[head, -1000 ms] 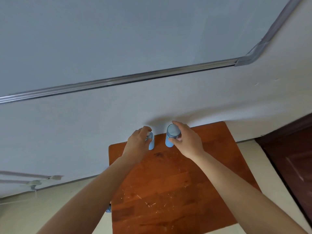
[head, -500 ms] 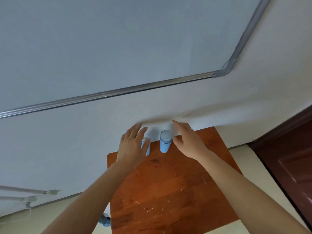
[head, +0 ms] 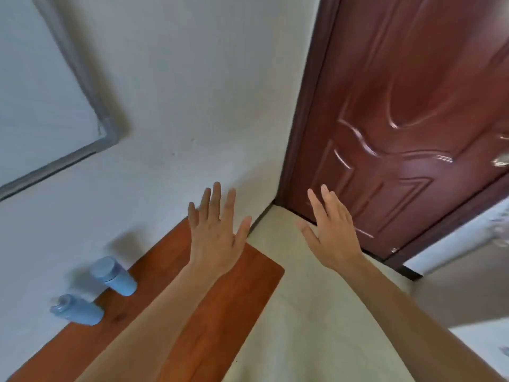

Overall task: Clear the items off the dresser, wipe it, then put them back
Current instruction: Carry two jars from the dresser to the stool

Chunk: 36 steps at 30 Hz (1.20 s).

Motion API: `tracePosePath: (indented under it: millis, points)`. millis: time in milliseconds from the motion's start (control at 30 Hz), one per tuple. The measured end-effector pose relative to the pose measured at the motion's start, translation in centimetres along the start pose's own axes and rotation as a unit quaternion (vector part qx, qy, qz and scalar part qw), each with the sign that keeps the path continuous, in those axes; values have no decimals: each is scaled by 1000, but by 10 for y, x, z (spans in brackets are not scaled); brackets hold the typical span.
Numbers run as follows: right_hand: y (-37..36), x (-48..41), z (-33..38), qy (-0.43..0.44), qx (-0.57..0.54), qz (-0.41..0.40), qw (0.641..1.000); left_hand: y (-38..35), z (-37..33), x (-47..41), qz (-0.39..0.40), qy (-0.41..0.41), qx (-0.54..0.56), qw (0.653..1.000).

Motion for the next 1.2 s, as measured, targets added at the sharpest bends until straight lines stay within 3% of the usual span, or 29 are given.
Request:
tracePosePath:
  millis: [267, 533, 1000, 1200]
  points:
    - [123, 80, -253, -176, 2, -124, 977, -38, -272, -72, 10, -171, 53, 984]
    - [184, 206, -500, -322, 0, -139, 936, -128, -566, -67, 88, -296, 131, 942]
    - [222, 269, -774, -520, 33, -132, 843, -292, -873, -122, 205, -486, 199, 826]
    - [272, 273, -874, -610, 53, -158, 775, -336, -1011, -170, 255, -546, 252, 757]
Point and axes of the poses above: each hand's wrist, its own x-axis away from the middle knuckle, its own y-axis out of the back of the hand, z = x × y, the point moved 5 cm from there along -x, towards the middle knuckle, and after that the axes turned 9 degrees about -y, right-handed, at the moved point
